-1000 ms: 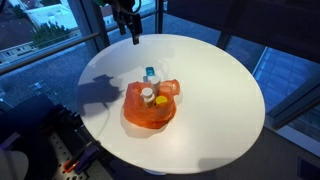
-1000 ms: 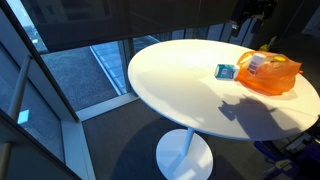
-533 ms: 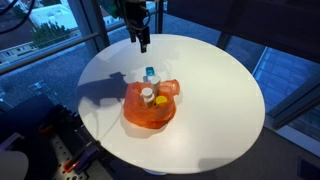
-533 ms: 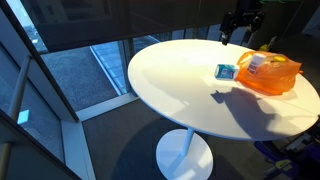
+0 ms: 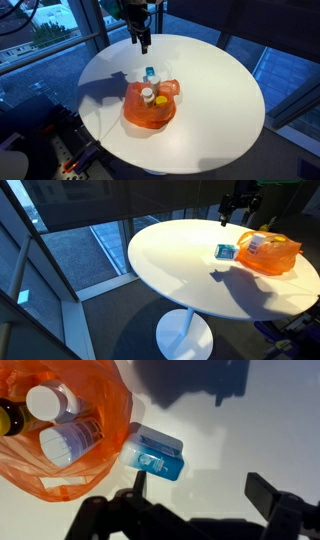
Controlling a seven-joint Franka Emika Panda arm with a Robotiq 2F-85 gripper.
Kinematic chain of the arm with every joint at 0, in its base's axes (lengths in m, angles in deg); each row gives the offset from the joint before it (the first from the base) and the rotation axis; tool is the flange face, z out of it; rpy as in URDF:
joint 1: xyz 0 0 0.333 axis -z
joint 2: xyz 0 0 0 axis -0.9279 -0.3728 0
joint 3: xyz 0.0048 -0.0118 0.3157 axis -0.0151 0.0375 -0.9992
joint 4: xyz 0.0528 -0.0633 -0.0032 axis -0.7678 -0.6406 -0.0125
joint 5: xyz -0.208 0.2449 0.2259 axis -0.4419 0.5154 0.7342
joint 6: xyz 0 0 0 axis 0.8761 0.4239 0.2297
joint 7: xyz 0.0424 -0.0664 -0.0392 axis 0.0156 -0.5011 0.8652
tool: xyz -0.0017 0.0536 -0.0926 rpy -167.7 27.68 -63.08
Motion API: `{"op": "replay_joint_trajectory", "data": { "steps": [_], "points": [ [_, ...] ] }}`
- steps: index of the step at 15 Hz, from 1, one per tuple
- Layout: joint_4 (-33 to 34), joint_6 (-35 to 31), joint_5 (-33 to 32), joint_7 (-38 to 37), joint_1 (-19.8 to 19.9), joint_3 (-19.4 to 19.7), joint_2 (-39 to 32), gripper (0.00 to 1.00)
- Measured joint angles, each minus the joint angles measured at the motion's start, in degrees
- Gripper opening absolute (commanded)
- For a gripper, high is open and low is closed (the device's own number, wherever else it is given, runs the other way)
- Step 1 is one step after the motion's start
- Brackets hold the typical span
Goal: Put the blue box in the plastic bag
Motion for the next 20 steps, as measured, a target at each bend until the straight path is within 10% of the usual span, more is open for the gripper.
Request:
{"op": "replay_joint_trajectory", "data": {
  "steps": [20],
  "points": [
    [2.13,-6.48,-0.19,13.87,0.05,1.71,-12.39,1.0]
  ]
}}
